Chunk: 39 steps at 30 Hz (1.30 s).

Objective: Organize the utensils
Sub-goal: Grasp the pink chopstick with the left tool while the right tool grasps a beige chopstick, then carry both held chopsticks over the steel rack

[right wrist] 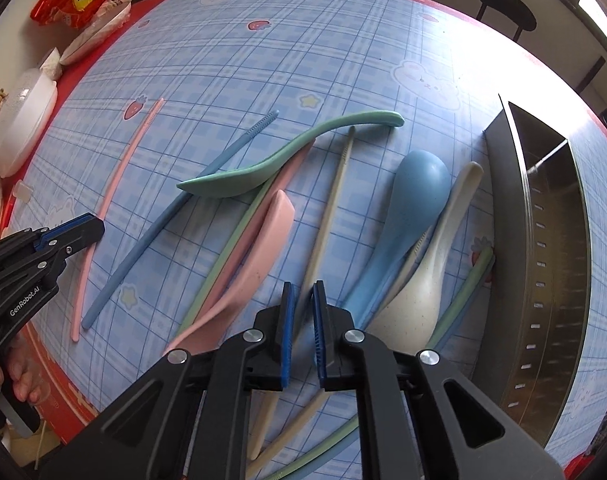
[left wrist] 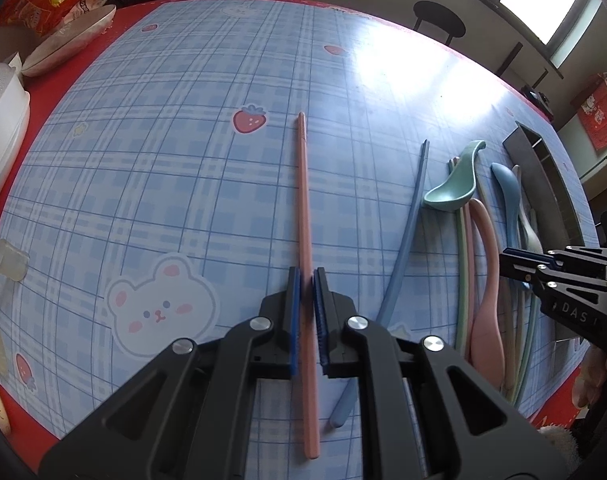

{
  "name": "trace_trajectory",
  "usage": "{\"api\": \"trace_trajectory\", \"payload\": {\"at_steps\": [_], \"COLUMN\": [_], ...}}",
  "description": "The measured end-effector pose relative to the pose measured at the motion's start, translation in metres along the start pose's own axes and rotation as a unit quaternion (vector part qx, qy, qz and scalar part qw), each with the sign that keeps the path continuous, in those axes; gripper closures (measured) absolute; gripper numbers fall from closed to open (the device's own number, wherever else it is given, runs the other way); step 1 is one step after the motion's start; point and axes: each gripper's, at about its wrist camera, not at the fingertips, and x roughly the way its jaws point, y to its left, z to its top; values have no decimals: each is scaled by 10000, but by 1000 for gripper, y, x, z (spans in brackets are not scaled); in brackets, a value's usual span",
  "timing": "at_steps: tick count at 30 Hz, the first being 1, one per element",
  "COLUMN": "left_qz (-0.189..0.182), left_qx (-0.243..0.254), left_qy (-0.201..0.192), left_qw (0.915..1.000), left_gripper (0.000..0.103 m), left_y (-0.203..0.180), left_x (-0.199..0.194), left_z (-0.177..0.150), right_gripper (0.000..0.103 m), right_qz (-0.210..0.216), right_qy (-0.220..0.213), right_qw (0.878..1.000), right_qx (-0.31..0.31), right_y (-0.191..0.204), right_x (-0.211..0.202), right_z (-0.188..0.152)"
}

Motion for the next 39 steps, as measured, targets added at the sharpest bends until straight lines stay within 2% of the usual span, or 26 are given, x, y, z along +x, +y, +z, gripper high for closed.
{"api": "trace_trajectory", "payload": {"at_steps": [4, 7, 9, 12, 14, 19, 25, 29, 34, 39], "left_qz": [447, 521, 403, -25, -142, -268, -571, -600, -501, -425], "left_qx": [268, 258, 166, -283, -456, -603, -686, -642, -700, -680], "left_qy": [-121, -105, -54, 180, 266, 200, 145, -3, -235, -175], "left_qw": [9986, 9983, 9990, 9994, 9985, 9976, 9959, 9961, 9960, 9966], "left_gripper": [90, 92, 92, 93, 93, 93, 93, 93, 93, 93], "left_y": [-19, -24, -23, -4, 5, 12, 3, -12, -14, -22], "left_x": [1, 2, 2, -2, -6, -23, -40, -54, -72, -78], "left_z": [-3, -1, 2, 1, -4, -21, -47, -55, -48, -47], "right_gripper": [94, 94, 94, 95, 96, 97, 97, 97, 97, 97], "right_qz": [117, 56, -32, -7, 173, 520, 1024, 1127, 1088, 1024], "right_qy": [-64, -74, -74, -54, -50, -28, -226, -508, -836, -1052], "right_qw": [9999, 9999, 9997, 9998, 9998, 9980, 9915, 9890, 9886, 9875], "right_qx": [76, -115, -241, -197, -24, 355, 772, 808, 617, 571], "right_y": [-7, -4, -4, -5, -12, -28, -43, -50, -52, -57], "right_x": [-3, -4, -6, -9, -10, -15, -30, -47, -64, -73], "right_z": [-12, -14, -17, -22, -25, -37, -46, -49, -51, -54]}}
